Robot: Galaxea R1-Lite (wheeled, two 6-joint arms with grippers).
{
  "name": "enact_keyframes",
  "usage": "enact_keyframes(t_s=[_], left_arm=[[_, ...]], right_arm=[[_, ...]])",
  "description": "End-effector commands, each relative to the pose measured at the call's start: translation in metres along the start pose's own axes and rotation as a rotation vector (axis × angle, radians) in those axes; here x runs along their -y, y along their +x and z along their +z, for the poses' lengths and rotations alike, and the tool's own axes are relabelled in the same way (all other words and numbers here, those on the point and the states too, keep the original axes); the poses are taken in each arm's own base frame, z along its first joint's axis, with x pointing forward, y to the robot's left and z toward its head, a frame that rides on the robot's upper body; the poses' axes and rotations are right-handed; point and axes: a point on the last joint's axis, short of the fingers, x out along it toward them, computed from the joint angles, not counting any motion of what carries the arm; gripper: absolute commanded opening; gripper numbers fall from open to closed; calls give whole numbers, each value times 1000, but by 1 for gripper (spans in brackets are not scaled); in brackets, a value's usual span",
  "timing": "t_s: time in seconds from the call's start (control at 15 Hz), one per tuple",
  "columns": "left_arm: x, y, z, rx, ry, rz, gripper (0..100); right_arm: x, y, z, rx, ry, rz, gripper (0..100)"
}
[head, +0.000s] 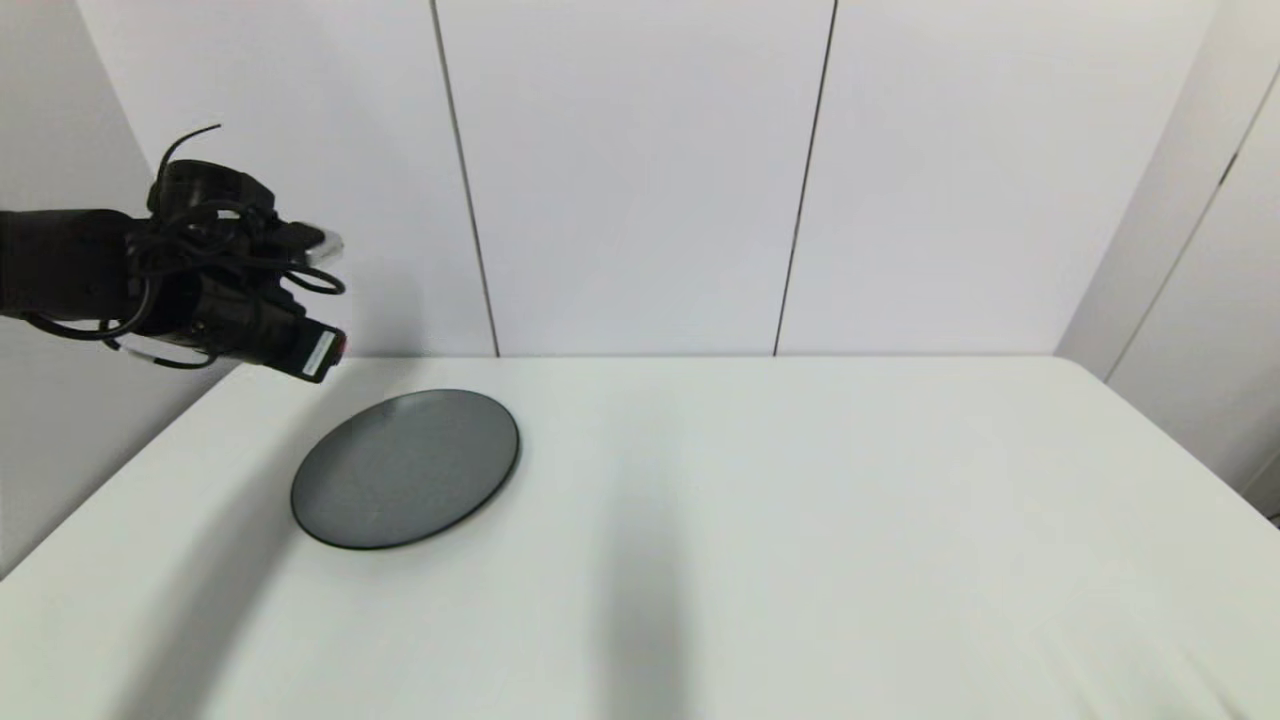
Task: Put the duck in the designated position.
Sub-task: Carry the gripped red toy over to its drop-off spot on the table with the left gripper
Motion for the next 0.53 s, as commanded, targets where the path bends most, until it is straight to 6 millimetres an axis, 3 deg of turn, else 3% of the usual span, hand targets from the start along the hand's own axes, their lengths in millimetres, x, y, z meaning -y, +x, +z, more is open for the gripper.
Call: enact_keyframes(t_s=[0.07,0.53], left_arm=[[-17,37,6,35,139,-82,0],[-12,72,12,174,215,-336,0]], right_arm=[[0,0,0,-1,0,0,100],[0,0,0,-1,0,0,100]])
